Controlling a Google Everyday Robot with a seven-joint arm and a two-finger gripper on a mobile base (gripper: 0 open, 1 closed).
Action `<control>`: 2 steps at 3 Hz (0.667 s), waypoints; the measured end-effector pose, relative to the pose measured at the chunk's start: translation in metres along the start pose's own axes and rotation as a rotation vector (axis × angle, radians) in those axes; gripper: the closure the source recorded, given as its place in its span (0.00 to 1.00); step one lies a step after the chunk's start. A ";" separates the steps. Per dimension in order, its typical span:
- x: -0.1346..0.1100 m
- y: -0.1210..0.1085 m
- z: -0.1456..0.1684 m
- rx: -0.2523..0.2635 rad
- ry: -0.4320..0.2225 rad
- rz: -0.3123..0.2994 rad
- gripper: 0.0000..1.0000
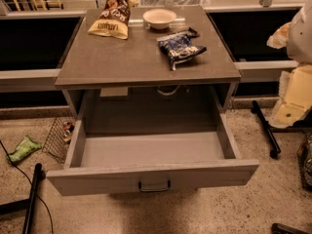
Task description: Place blue chip bag into top drawer
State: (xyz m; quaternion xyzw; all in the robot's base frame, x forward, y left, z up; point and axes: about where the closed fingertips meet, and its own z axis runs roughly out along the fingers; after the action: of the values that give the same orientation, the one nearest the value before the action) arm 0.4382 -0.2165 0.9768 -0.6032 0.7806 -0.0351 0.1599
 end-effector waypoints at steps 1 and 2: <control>0.000 0.000 0.000 0.000 0.000 0.000 0.00; -0.010 -0.028 0.016 0.026 -0.037 0.028 0.00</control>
Offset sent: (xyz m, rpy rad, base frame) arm 0.0852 0.0086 -0.0193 0.0979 -0.0666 -0.0627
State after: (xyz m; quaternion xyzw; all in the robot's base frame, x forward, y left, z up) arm 0.4707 -0.2123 0.9706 -0.5905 0.7854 -0.0318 0.1828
